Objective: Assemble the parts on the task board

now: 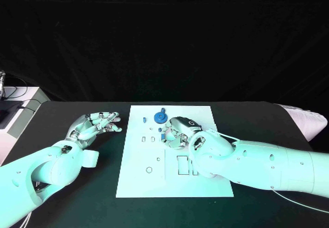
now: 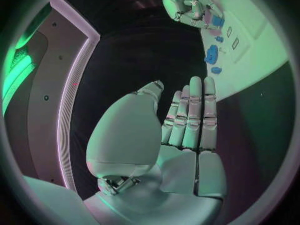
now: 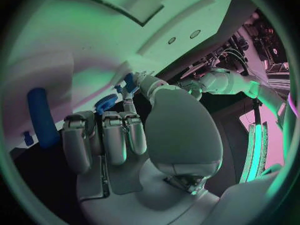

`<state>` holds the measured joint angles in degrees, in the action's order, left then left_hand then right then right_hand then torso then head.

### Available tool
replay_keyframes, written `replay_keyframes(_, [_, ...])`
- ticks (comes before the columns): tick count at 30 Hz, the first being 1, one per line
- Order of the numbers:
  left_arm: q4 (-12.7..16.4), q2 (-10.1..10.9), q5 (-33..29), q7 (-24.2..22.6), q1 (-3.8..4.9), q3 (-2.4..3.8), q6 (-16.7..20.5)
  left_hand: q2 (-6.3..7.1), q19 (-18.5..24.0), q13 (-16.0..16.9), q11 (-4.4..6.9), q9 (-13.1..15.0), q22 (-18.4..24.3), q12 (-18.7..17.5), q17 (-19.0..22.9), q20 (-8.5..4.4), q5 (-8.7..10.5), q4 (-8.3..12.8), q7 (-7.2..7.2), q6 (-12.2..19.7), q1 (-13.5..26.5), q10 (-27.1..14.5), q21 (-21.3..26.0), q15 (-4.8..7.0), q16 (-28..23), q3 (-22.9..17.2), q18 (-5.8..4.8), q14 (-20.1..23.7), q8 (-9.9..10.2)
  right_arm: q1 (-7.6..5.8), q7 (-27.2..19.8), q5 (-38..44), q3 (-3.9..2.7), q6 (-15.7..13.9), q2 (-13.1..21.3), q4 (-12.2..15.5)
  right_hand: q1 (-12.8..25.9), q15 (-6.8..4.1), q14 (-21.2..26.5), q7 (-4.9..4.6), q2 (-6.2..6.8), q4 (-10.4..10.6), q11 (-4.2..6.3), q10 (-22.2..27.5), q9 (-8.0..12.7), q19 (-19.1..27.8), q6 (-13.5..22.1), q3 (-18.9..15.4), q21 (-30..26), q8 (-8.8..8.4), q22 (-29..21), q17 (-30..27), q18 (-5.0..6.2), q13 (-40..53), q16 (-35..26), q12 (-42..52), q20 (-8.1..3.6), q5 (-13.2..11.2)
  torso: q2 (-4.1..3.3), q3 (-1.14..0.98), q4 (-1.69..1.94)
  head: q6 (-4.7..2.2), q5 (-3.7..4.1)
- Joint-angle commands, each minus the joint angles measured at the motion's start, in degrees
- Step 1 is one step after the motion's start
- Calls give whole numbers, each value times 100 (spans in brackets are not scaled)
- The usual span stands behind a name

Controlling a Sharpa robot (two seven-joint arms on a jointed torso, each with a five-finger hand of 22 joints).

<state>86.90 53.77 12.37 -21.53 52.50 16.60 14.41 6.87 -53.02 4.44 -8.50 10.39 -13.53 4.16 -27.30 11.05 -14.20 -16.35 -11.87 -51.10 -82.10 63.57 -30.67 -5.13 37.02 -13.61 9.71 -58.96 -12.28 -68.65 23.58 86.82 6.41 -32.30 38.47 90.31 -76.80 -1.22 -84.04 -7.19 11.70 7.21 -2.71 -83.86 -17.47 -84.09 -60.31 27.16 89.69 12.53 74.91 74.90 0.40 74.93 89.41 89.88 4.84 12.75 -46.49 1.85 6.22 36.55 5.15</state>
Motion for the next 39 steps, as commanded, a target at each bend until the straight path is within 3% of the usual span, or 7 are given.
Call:
replay_keyframes(1, [5,-14,12,-31,-2,5,-103,47,42,-8,-4,9,-5,-19,-9,3,34,1,-20,-33,26,-22,-39,15,20,-49,64,36,22,14,56,84,7,9,2,-3,81,-38,-548,26,1,41,35,-591,-5,-591,39,-20,31,3,1509,1291,-40,1482,4,-16,-33,-37,1,0,1,5,9])
replay_keyframes(15, [-2,-15,11,-26,-8,5,-107,48,47,-9,-5,10,-6,-21,-9,4,35,1,-21,-31,29,-26,-42,14,21,-52,64,40,24,15,38,93,7,73,-3,-32,191,11,-542,-44,137,87,-22,-492,37,-566,237,-101,-11,-80,1479,1266,-28,1372,-3,-140,1,-82,4,-1,-1,10,13])
replay_keyframes(19, [-2,-13,11,-24,-9,5,-120,48,47,-9,-5,10,-6,-21,-9,4,35,1,-21,-31,29,-26,-42,14,21,-52,64,40,24,15,30,87,8,78,2,-40,210,36,-539,-72,141,117,-48,-468,57,-559,307,-139,-24,-115,1470,1251,-24,1347,-8,-169,26,-217,2,-2,-1,12,12])
replay_keyframes(39, [-7,-11,11,-18,-10,5,-126,53,54,-11,-8,9,-6,-26,-9,6,36,1,-22,-26,33,-36,-42,11,19,-53,63,47,28,15,15,62,8,41,15,-39,246,81,-536,-123,207,186,-98,-389,99,-537,439,-287,-61,-186,1444,1241,-14,1264,-11,-266,69,-302,2,0,1,32,-6])
